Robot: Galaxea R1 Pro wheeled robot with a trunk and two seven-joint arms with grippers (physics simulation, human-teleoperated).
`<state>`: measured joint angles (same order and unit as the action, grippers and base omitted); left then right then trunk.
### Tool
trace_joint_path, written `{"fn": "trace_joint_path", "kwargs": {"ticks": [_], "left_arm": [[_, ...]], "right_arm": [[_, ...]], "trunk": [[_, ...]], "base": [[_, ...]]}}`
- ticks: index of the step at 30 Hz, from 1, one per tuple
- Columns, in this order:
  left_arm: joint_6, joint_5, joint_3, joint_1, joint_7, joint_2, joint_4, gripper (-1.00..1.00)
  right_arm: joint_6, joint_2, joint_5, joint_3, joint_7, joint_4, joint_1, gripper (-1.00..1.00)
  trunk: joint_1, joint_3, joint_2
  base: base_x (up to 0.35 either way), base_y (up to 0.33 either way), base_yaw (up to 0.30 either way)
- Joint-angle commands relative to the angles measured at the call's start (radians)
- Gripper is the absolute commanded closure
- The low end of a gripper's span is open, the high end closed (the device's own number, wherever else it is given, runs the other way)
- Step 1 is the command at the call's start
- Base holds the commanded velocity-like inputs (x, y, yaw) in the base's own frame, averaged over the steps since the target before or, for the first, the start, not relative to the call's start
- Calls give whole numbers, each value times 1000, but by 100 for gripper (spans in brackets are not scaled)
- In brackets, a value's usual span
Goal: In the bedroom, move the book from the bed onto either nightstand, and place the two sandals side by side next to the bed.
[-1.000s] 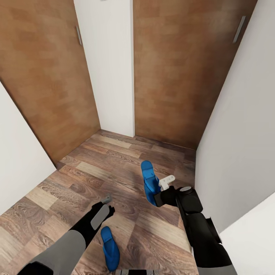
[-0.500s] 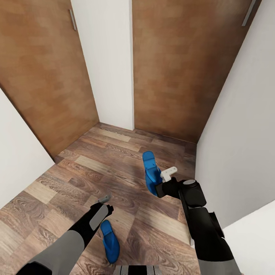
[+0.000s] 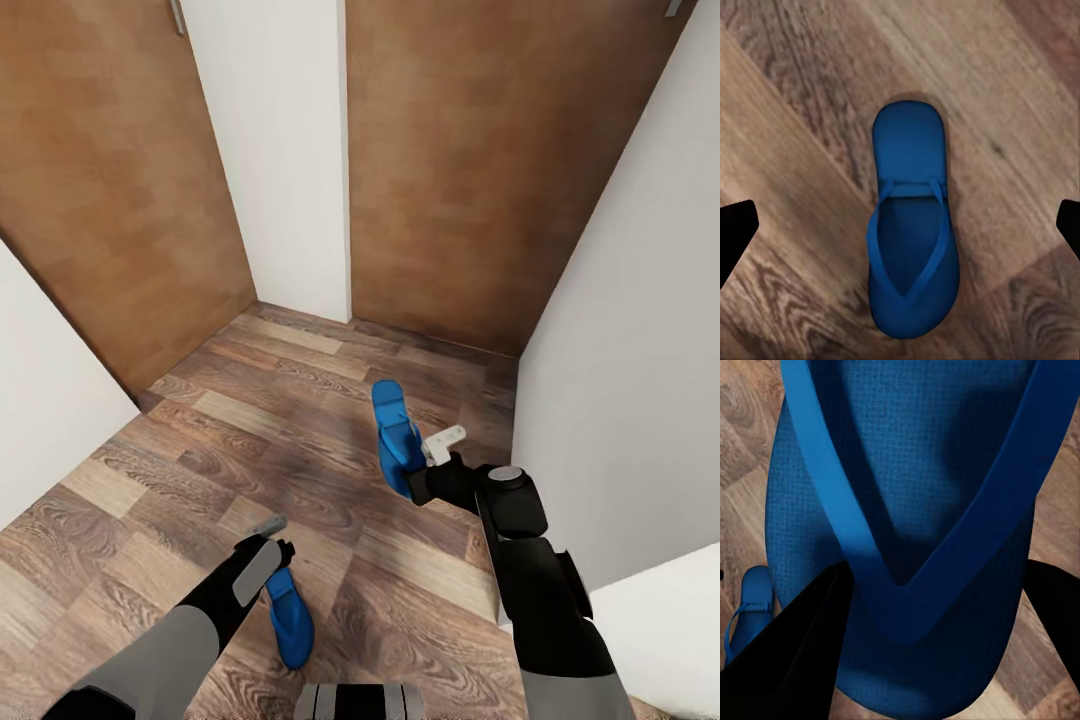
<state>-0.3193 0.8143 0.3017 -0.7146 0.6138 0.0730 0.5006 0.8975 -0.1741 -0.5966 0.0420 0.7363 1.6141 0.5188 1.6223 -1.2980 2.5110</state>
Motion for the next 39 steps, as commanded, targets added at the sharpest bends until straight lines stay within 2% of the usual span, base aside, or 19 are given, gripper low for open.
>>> {"fn": "trace_joint_path", "kwargs": {"ticks": [1,7,11,12,21,39], "left_arm": [[-2,6,6,0,8,-1,1,-100],[2,-25,4,-2,7,5,0,-100],[4,-36,1,-10,11,14,1,-100],[17,-39,0,-13,18,23,5,-100],[54,-37,-1,-15,26,48,10,-100],[121,-34,-6,-17,27,51,10,-100]], "right_arm": [[2,0,-8,0,11,1,1,100],[-4,0,-4,2,11,1,-1,100],[-6,0,-4,2,11,1,-2,100],[-6,0,-4,2,11,1,-2,100],[-15,0,-4,3,10,1,-3,100],[-35,0,-4,0,9,1,-3,100]], "trunk": [[0,-5,1],[3,-28,2],[5,-43,3],[5,-47,3],[9,-82,5],[17,-152,10]], "base": [[0,0,0],[0,0,0],[0,0,0],[0,0,0],[0,0,0],[0,0,0]]}}
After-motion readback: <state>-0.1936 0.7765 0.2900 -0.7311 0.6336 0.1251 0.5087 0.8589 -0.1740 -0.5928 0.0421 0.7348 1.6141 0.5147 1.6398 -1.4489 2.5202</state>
